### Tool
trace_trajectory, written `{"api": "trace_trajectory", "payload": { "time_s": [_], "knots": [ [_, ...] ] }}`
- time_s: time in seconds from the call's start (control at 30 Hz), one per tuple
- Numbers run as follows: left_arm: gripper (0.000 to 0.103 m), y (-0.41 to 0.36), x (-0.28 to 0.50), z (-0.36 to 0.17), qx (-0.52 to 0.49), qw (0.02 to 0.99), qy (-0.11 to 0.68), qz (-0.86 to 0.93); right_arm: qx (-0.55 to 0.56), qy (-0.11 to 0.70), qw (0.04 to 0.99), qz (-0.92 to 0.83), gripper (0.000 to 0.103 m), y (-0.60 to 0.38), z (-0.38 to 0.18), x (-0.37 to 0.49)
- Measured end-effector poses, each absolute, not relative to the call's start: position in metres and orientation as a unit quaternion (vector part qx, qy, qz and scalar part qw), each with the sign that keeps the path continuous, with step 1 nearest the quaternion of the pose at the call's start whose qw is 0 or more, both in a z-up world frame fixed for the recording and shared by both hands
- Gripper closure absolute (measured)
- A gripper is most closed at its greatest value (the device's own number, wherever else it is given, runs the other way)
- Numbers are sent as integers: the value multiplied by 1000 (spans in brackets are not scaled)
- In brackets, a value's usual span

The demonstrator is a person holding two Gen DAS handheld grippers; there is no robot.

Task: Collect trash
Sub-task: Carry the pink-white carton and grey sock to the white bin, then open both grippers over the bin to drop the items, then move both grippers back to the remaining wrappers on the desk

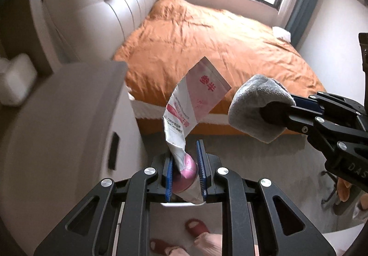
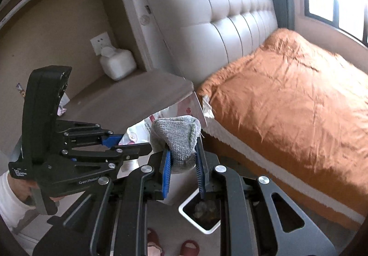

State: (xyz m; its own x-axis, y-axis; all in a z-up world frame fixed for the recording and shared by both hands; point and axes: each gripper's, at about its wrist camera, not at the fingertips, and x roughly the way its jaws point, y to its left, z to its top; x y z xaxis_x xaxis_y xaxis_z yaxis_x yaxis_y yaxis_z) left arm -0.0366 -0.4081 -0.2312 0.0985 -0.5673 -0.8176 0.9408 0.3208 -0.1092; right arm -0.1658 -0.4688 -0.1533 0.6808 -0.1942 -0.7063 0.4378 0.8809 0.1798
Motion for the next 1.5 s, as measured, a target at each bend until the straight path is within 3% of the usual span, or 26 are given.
{"api": "trace_trajectory", "payload": {
  "time_s": [0.23,0.7,0.77,0.8,0.83,0.87,0.9,0.93,0.97,1.23,1.5],
  "knots": [
    [85,-428,-43,-326,248,673,463,-520,201,404,872,-187,83,-490,-231,-171],
    [85,-462,-40,-582,304,615,550,-477,267,487,810,-189,82,-524,-471,-152],
    [83,-464,-38,-605,313,612,553,-472,267,497,805,-183,77,-526,-499,-150],
    [80,-464,-38,-618,310,602,558,-479,262,498,806,-185,76,-526,-509,-150],
    [62,-465,-39,-623,308,599,561,-481,260,499,806,-184,60,-526,-517,-150],
    [26,-465,-40,-630,305,598,565,-480,262,502,805,-178,36,-526,-524,-149],
    [6,-464,-38,-639,299,596,569,-481,259,512,801,-171,26,-525,-533,-146],
    [5,-463,-37,-640,296,603,565,-480,247,519,800,-175,11,-525,-538,-144],
    [5,-461,-35,-642,290,614,558,-477,234,524,799,-179,4,-524,-543,-143],
    [5,-457,-35,-609,280,633,543,-476,193,502,814,-220,4,-529,-508,-140],
    [5,-458,-41,-495,263,678,487,-484,165,451,844,-239,4,-528,-401,-144]
  ]
}}
